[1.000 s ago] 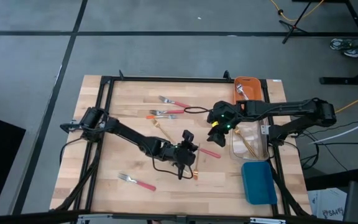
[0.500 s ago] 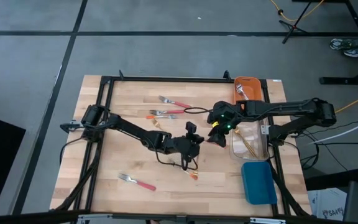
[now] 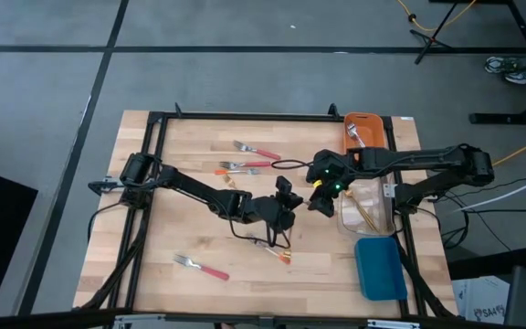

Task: Sort silverware by color (type)
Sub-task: Put the pink fork into the blue bin

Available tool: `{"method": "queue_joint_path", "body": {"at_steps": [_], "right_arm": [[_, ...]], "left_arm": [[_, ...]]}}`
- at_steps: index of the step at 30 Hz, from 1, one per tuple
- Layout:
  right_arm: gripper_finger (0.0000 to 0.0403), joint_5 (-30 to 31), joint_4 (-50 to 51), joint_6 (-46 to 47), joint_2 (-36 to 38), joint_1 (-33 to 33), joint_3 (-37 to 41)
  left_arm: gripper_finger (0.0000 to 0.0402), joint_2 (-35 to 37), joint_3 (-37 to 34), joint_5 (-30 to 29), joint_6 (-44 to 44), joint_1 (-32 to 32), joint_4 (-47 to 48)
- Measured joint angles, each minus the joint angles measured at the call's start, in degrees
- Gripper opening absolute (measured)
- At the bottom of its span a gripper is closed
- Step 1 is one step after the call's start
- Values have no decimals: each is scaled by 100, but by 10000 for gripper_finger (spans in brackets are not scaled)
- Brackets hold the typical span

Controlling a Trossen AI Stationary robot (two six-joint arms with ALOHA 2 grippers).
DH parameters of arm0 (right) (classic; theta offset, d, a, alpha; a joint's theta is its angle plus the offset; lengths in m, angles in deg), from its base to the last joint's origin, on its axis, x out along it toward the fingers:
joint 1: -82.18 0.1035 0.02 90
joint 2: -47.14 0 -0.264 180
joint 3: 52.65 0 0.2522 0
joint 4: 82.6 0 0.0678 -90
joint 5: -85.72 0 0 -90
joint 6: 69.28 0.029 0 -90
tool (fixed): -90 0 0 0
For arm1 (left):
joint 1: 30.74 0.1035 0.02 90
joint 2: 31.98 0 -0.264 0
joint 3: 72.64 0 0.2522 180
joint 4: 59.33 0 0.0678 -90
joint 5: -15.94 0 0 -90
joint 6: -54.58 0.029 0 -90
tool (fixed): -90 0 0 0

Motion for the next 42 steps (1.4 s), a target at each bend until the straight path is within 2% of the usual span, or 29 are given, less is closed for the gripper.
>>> {"method": "queue_joint_path", "body": {"at_steps": [4, 17, 35, 42], "right_arm": [[141, -5, -5, 7, 0, 0, 1], [12, 19, -63, 24, 0, -2, 1], [7, 60, -68, 160, 0, -4, 1], [7, 13, -144, 194, 0, 0, -3]], "left_arm": [[21, 0, 0, -4, 93, 0, 4], [21, 0, -2, -22, 106, 57, 28], [21, 0, -4, -27, 85, 2, 25], [21, 0, -4, -481, 89, -227, -21]]}}
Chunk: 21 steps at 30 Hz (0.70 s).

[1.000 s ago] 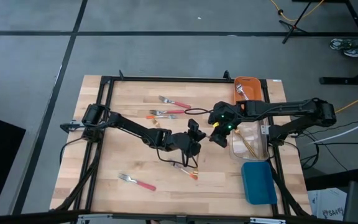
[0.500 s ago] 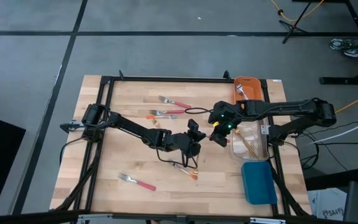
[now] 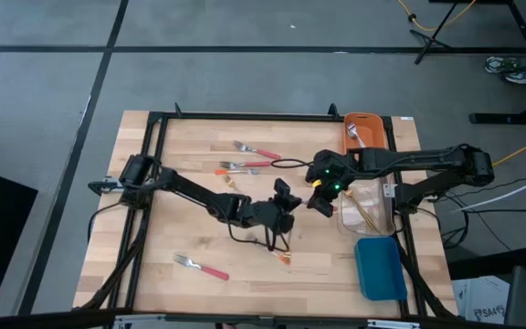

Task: Sort silverware by color (type)
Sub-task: Put the pink fork into the blue bin

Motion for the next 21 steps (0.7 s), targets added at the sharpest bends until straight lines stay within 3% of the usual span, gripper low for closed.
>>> {"method": "queue_joint_path", "body": {"at_steps": [13, 21], "right_arm": [[7, 57, -81, 34, 15, -7, -5], [6, 132, -12, 56, 13, -12, 7]], "left_arm": [[22, 0, 0, -359, 8, -53, -15], [64, 10, 2, -361, -35, -51, -144]]}}
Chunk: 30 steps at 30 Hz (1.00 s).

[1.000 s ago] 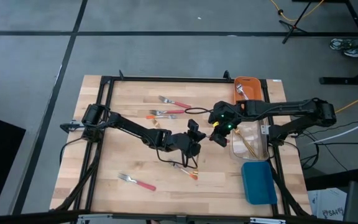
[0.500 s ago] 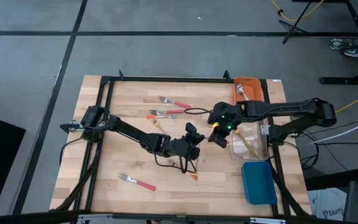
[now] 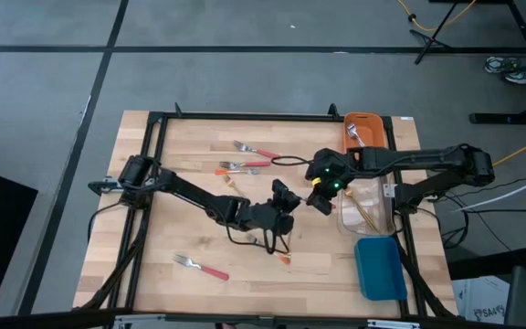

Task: Sort silverware by color (type)
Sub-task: Put the pink fork into the blue bin

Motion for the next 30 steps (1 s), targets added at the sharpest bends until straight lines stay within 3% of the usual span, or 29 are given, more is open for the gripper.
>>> {"method": "queue_joint_path", "body": {"at_steps": [11, 20, 26, 30], "right_arm": [[6, -27, 49, 118, 103, 5, -1], [6, 454, 658, 714, 921, 39, -3], [6, 1199, 898, 1470, 1426, 747, -3], [6, 1857, 906, 2122, 1601, 1524, -3]], "left_arm": [[84, 1, 1, -30, -337, -104, -112], [85, -1, 2, -224, -613, -534, -216], [85, -1, 2, -912, -622, -643, -155], [85, -1, 2, -971, -808, -606, -146]]}}
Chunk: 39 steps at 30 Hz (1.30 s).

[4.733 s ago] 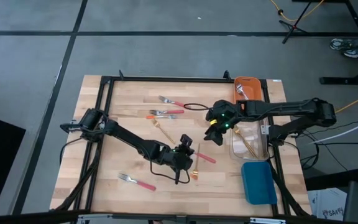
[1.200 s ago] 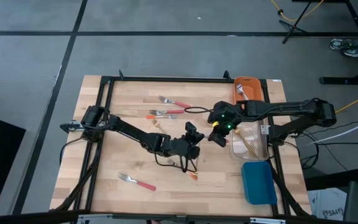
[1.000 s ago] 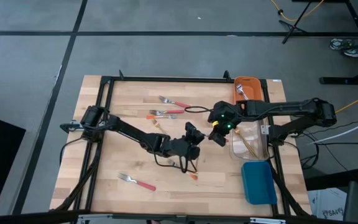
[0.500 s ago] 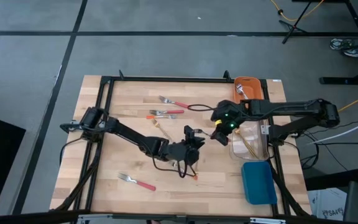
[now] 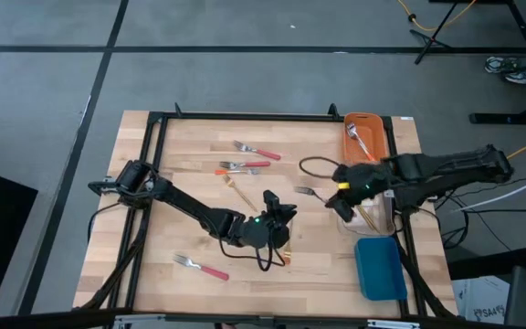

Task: Sort silverware by color (type)
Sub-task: Put the pink fork into the blue bin

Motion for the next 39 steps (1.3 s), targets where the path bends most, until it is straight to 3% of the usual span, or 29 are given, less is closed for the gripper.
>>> {"method": "queue_joint_path", "body": {"at_steps": [8, 18, 23, 39], "right_arm": [[6, 1512, 204, 1749, 60, 1872, 0], [6, 3277, 556, 4424, -156, 4112, -2], [7, 3262, 588, 5277, -419, 4691, -2], [5, 1712, 674, 7402, -899, 5936, -2]], "left_arm": [[85, -2, 0, 54, -552, 39, 121], [85, -4, 0, 69, -574, 39, 121], [85, -4, 0, 69, -574, 38, 119], [85, -7, 0, 73, -789, 91, 117]]}}
